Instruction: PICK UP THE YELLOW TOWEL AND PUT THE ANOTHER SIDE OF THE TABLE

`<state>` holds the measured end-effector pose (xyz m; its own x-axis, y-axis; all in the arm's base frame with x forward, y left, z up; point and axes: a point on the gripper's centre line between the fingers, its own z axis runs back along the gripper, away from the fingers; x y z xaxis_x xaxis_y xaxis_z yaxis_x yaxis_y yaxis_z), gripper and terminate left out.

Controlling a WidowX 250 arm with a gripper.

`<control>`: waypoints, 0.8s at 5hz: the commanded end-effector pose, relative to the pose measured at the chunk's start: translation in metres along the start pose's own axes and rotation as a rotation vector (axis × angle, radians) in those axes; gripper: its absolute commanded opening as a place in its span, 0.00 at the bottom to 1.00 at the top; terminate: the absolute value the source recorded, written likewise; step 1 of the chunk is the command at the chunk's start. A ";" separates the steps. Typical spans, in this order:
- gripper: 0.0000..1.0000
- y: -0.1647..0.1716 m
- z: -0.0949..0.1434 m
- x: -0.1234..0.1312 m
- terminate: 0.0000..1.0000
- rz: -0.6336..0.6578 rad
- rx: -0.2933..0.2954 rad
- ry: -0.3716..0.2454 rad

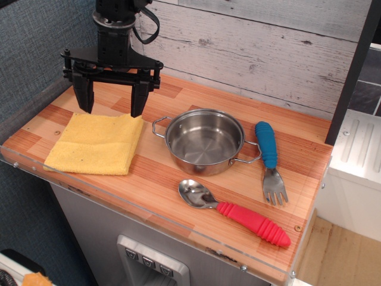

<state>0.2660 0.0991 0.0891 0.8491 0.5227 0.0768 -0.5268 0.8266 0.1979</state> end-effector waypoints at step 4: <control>1.00 0.032 -0.032 0.009 0.00 0.089 -0.025 0.000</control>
<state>0.2523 0.1348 0.0569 0.8015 0.5943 0.0658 -0.5958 0.7847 0.1709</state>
